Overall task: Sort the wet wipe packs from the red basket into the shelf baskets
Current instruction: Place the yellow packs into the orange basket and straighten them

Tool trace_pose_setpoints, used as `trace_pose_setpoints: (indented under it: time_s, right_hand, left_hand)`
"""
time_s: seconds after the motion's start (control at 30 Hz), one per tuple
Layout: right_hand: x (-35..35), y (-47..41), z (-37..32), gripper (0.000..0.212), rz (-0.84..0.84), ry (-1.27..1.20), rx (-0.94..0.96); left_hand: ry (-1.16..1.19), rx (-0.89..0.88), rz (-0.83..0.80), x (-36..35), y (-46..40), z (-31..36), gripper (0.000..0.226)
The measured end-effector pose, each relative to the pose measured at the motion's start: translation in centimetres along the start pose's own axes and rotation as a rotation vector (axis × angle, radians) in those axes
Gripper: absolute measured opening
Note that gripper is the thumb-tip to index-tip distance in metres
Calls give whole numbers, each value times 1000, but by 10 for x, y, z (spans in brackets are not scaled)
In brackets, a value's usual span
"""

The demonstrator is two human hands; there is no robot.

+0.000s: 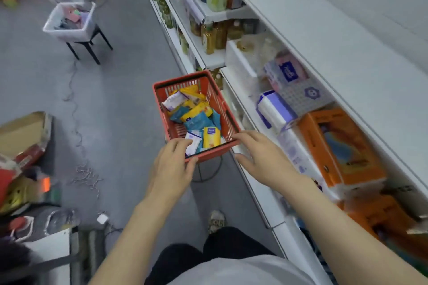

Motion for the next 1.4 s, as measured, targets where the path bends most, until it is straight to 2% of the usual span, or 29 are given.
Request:
trace_pose_setpoints:
  time_s: [0.27,0.43,0.57,0.7,0.77,0.9,1.0,1.07,1.13,1.2,1.27,1.33,1.4]
  right_hand:
    - [-41,-137,38,48,-175,-41,-61]
    - [-84,-189,82,48,-254,-69,-226]
    - [-139,-225,125,49,-382,-115,-351]
    - [-203,-242,163,54,-538,-176,-477]
    - [-227,-250,178,59,-564,-178,-502]
    - [-280,-281,207,75,-634,-114,-401]
    - [-313,-291,221,85,-770,-109,-368]
    - [-328,-288,228,83,-850,-59,-370]
    - [-333,-286,231,69,-897,53,-319]
    - [-329,-291,228,43,-870,96,-274]
    - [-314,-296,223,25,-716,50,-261]
    - [-287,-295,211,28,-428,-37,-212]
    - [-260,-287,196,31,-178,-199,-142]
  left_hand:
    - [-22,116,-104,-15,-130,-39,39]
    - [-51,98,-262,-68,-225,-78,41]
    - [-84,128,-376,-112,-286,-103,46]
    - [-80,200,-487,-154,-307,-121,51]
    - [-81,244,-516,-172,-310,-129,51]
    - [-46,374,-539,-209,-316,-149,49]
    - [-35,445,-571,-229,-307,-160,50]
    - [-50,477,-583,-237,-302,-166,52]
    - [-2,506,-569,-243,-302,-169,52]
    - [55,554,-550,-244,-305,-170,53]
    - [102,652,-574,-247,-304,-172,56]
    - [194,807,-655,-253,-298,-173,64]
    - [443,1016,-725,-260,-291,-170,77]
Point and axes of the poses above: each hand's wrist, its own y-axis away from the middle knuckle, its own x-axis out of the back of the hand, z = x × y, the point moved 7 cm from there along -y, towards the middle knuckle, and after that the axes turned 13 degrees about x, right-handed, at the moved point
